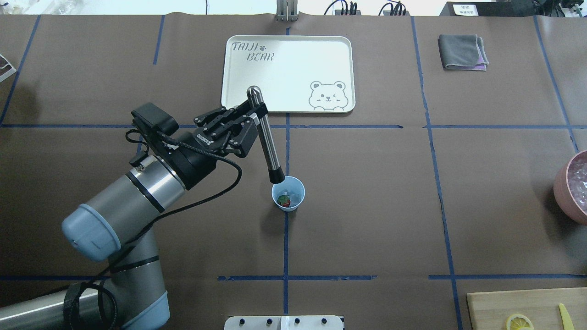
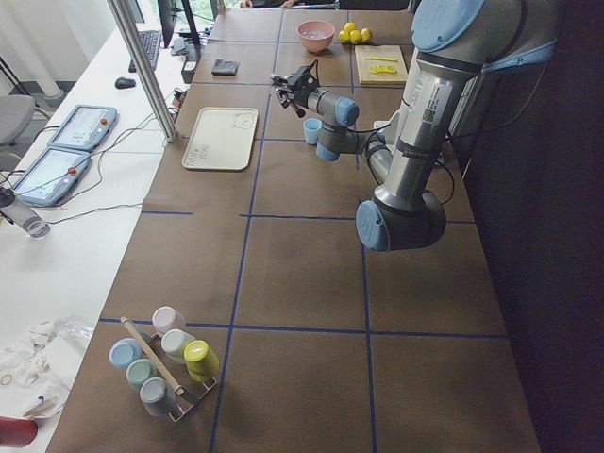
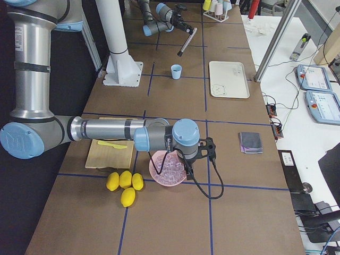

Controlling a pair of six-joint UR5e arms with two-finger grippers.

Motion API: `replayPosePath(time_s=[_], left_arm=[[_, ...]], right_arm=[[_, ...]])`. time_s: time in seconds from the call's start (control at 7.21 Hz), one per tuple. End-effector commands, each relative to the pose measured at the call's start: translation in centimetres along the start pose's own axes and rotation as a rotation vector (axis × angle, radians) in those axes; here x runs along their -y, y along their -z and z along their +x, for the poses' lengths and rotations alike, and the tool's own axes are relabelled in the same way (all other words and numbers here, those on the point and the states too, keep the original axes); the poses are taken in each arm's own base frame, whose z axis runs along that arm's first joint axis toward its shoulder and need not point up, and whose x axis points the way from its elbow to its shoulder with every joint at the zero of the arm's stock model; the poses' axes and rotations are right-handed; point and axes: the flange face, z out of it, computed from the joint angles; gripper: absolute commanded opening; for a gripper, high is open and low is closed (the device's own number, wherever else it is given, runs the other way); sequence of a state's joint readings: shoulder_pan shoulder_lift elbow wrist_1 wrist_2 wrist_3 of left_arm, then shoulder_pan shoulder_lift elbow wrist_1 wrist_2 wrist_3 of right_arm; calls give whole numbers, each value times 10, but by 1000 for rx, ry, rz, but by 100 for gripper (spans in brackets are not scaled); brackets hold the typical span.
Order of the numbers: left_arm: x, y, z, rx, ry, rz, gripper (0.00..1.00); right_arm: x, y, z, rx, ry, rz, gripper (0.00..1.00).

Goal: Mash ice and strawberries in cup
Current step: 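Lower the metal rod tip into the blue cup with the left gripper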

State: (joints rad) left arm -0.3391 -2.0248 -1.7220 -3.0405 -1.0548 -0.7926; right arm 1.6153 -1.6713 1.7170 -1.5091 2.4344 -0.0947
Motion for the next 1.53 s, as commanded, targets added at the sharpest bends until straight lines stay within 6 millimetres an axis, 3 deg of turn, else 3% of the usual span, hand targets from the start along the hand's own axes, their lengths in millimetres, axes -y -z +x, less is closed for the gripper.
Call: replayPosePath(time_s=[0.0, 0.83, 1.39], left_arm=[[-27, 6, 18, 6, -11, -13, 0], [-23, -9, 23, 16, -151, 9, 0], [-31, -12, 11, 75, -199, 19, 0]], right_arm=[[0, 1, 0, 0, -1, 2, 99], [0, 0, 2, -2, -3, -1, 99], [0, -1, 2, -1, -4, -2, 99]])
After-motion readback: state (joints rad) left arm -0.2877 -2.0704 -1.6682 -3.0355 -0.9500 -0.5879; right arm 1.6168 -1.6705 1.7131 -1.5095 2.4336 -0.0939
